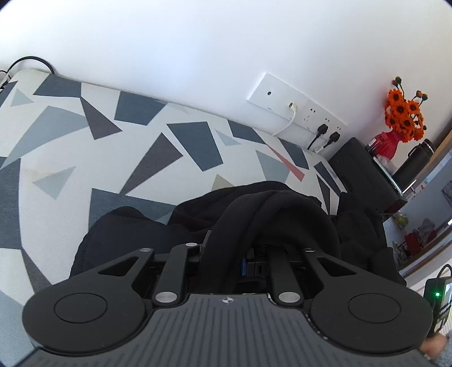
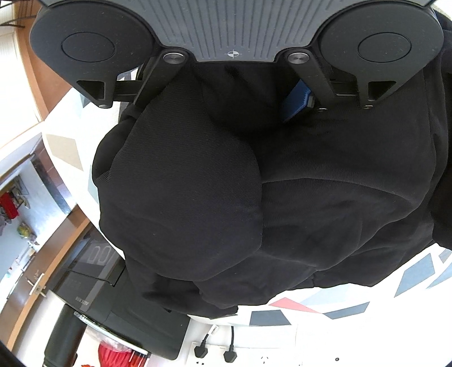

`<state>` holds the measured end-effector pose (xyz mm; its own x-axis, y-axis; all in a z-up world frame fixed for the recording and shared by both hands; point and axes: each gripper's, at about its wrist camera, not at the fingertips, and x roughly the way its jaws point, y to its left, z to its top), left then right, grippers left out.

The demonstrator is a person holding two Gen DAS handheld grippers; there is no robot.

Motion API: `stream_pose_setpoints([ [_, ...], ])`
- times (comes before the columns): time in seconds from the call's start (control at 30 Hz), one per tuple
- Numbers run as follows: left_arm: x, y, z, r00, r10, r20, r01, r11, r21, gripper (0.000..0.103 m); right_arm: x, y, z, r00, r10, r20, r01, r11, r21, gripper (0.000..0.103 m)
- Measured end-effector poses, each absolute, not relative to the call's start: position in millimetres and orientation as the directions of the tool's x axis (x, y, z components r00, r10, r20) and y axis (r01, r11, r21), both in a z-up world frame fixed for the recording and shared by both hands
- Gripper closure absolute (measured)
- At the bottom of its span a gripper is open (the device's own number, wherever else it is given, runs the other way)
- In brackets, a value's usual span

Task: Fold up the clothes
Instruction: 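Lower the held black garment onto the patterned bed with both grippers, then open both grippers to release the black garment on the bed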

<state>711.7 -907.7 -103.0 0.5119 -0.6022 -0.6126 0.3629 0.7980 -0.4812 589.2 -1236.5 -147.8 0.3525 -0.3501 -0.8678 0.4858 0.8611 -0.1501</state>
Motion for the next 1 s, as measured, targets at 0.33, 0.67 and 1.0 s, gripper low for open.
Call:
stream_pose_setpoints([
  [0.33, 712, -853, -99, 0.561, -0.56, -0.609, 0.257, 0.817, -0.516, 0.086, 580, -1230, -55, 0.489, -0.294, -0.821, 0.474, 0.88, -0.033, 0.007],
  [0.67, 702, -788, -87, 0.651, -0.498, -0.573, 0.145, 0.822, -0.551, 0.087, 623, -1206, 28, 0.674, -0.149, -0.723, 0.396, 0.899, 0.185, 0.004],
  [1.0, 669, -694, -43, 0.843, -0.284, -0.458, -0.017, 0.835, -0.55, 0.087, 687, -1153, 114, 0.821, -0.034, -0.569, 0.18, 0.963, 0.201, 0.001],
])
